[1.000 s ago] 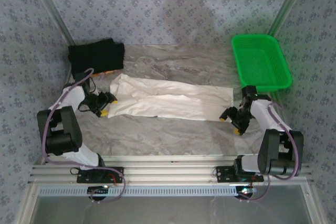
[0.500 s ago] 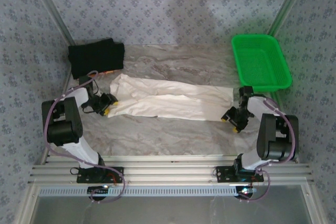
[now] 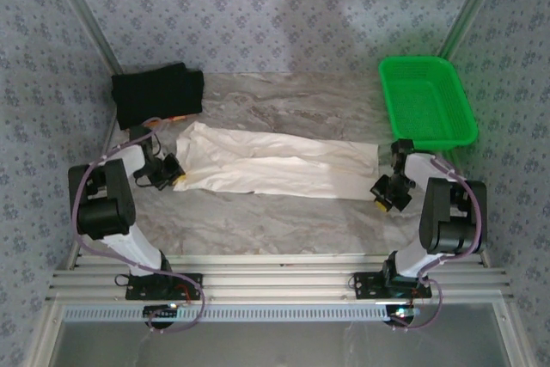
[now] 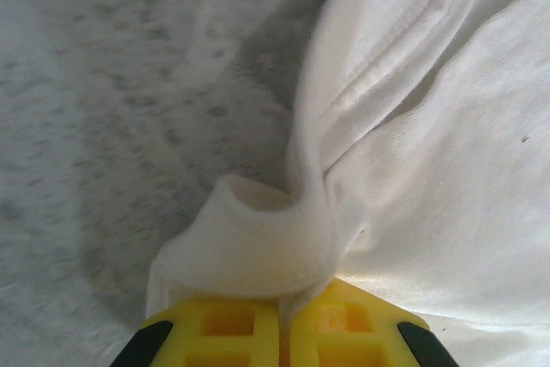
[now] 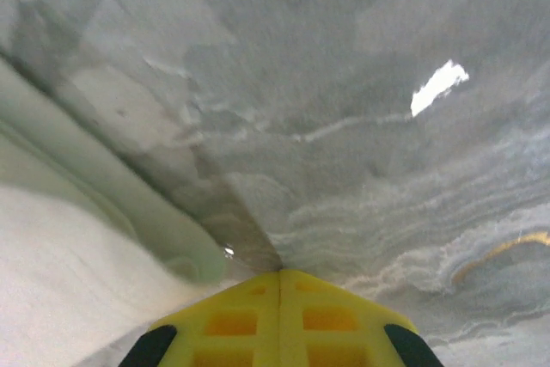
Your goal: Fold and stack the t-shirts
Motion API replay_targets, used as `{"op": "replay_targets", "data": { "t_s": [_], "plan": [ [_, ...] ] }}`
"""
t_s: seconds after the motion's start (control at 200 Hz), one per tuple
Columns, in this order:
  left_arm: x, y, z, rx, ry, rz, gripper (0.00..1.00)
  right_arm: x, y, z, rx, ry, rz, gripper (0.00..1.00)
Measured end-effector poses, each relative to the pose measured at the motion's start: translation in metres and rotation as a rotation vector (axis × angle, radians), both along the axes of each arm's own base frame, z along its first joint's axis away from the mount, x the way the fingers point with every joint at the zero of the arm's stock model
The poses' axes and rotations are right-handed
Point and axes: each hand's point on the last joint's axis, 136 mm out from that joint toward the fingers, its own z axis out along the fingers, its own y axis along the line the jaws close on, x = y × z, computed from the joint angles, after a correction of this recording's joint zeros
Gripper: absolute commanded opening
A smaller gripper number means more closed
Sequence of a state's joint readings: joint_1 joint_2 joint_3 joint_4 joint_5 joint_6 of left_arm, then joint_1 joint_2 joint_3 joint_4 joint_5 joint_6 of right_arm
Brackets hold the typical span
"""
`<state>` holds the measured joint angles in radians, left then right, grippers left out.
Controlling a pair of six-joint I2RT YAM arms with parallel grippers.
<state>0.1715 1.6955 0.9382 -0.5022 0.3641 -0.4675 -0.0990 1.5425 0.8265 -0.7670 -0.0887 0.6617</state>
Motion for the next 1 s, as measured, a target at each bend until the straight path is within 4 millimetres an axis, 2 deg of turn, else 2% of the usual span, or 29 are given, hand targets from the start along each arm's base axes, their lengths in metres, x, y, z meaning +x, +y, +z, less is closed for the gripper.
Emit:
{"op": "replay_targets", "data": {
  "t_s": [0.195, 0.23, 0.285, 0.325, 0.395, 0.5, 0.71, 0.829, 0.929, 0.999],
  "plan": [
    [-0.02, 0.007, -0.001, 0.039, 0.02, 0.008, 0.05, 0.005, -0.004, 0.011, -0.021, -0.063, -0.009, 0.0],
    [-0.023, 0.006, -0.001, 0.039, 0.023, 0.008, 0.05, 0.005, -0.004, 0.012, -0.022, -0.07, -0.009, 0.08],
    [-0.027, 0.005, -0.001, 0.037, 0.026, 0.008, 0.05, 0.005, -0.002, 0.014, -0.014, -0.087, -0.015, 0.25],
    [-0.029, 0.005, -0.002, 0.037, 0.027, 0.007, 0.05, 0.005, 0.0, 0.014, -0.005, -0.105, -0.016, 0.32],
    [-0.03, 0.005, -0.002, 0.037, 0.024, 0.008, 0.05, 0.004, 0.004, 0.015, 0.018, -0.123, -0.029, 0.39],
    [-0.033, 0.004, -0.002, 0.037, 0.025, 0.008, 0.05, 0.011, 0.01, 0.015, 0.057, -0.153, -0.037, 0.41],
    [-0.033, 0.004, -0.002, 0.037, 0.025, 0.008, 0.05, 0.025, 0.018, 0.012, 0.109, -0.179, -0.047, 0.38],
    [-0.033, 0.004, -0.002, 0.037, 0.025, 0.008, 0.04, 0.03, 0.02, 0.003, 0.119, -0.153, -0.051, 0.28],
    [-0.035, 0.004, -0.001, 0.037, 0.025, 0.008, 0.04, 0.031, 0.02, 0.0, 0.12, -0.137, -0.053, 0.1],
    [-0.038, 0.004, -0.001, 0.037, 0.028, 0.009, 0.04, 0.03, 0.018, 0.002, 0.11, -0.13, -0.051, 0.04]
  ]
}}
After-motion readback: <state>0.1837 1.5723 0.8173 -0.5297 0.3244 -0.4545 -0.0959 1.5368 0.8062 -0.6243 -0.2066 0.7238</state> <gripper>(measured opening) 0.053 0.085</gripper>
